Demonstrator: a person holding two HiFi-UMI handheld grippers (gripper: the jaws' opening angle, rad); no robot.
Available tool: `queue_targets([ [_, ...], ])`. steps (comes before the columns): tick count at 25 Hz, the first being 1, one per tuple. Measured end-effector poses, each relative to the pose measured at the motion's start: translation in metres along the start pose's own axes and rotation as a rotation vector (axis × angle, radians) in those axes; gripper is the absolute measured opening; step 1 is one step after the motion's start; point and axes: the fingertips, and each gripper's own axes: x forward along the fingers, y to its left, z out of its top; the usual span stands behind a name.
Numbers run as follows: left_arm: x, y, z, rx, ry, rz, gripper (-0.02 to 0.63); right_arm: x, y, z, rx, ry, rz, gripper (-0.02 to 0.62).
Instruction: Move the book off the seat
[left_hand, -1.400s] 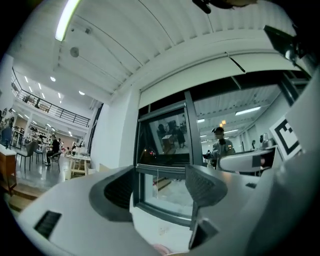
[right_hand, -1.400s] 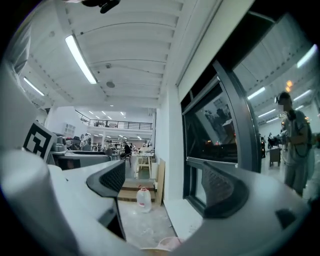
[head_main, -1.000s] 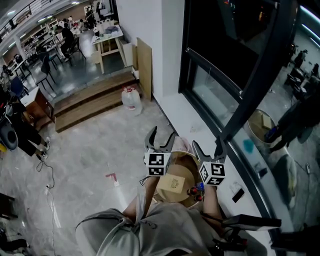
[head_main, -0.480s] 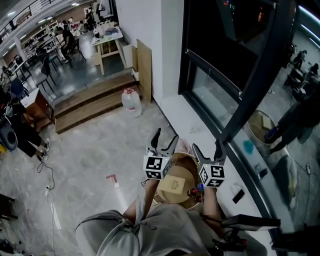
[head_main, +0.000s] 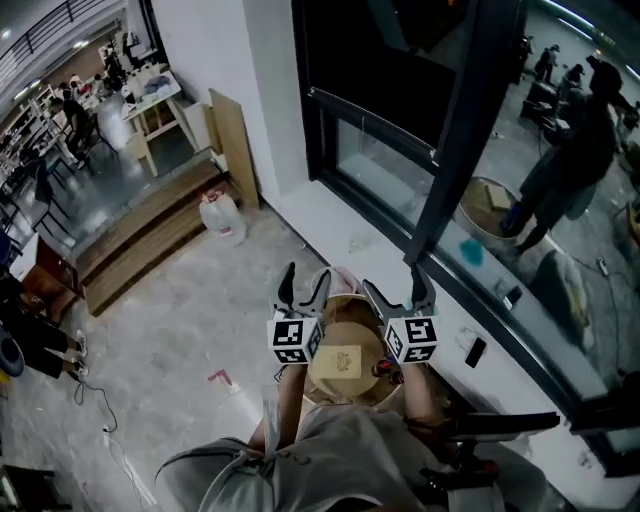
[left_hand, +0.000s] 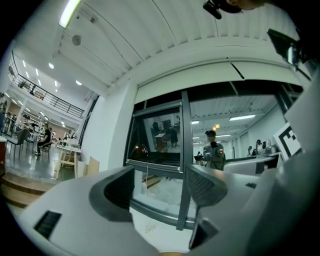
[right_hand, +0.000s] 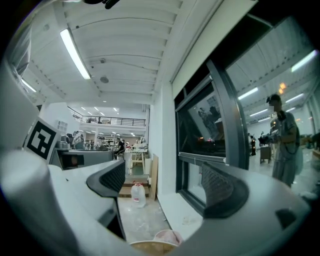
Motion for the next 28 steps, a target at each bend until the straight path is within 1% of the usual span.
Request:
queue_targets([
  [3, 0.015, -0.022, -0.011, -0.012, 0.023, -0.090, 0.313, -0.018, -0.023, 0.000, -0.007, 0.001, -0.094, 0.479],
  [6, 0.038, -0.066, -0.021, -0.033, 0.039, -0.227, 0.313, -0.057, -0.067, -0.001, -0.012, 0.011, -0.255, 0.479],
  [9, 0.056, -0.128, -0.038, -0.081, 0.058, -0.376, 0.313, -0.118, -0.117, -0.008, -0.028, 0.055, -0.436, 0.479],
  [12, 0.066, -0.205, -0.066, -0.123, 0.096, -0.575, 0.313, -0.199, -0.154, -0.022, -0.038, 0.116, -0.660, 0.479],
  [13, 0.066, -0.230, -0.074, -0.125, 0.111, -0.641, 0.313, -0.225, -0.161, -0.026, -0.038, 0.134, -0.725, 0.477],
  [15, 0.060, -0.276, -0.088, -0.120, 0.131, -0.754, 0.313, -0.271, -0.167, -0.034, -0.033, 0.164, -0.826, 0.477],
  [18, 0.030, -0.345, -0.089, -0.133, 0.136, -0.895, 0.313, -0.340, -0.168, -0.031, -0.025, 0.168, -0.950, 0.478],
  [20, 0.002, -0.384, -0.082, -0.131, 0.134, -0.974, 0.313, -0.381, -0.165, -0.023, -0.023, 0.147, -1.005, 0.477],
  [23, -0.041, -0.429, -0.067, -0.085, 0.116, -1.055, 0.313, -0.431, -0.159, -0.007, -0.022, 0.095, -1.035, 0.479],
  [28, -0.116, -0.489, -0.059, 0.014, 0.091, -1.099, 0.313, -0.516, -0.145, 0.003, 0.011, 0.018, -1.016, 0.479],
])
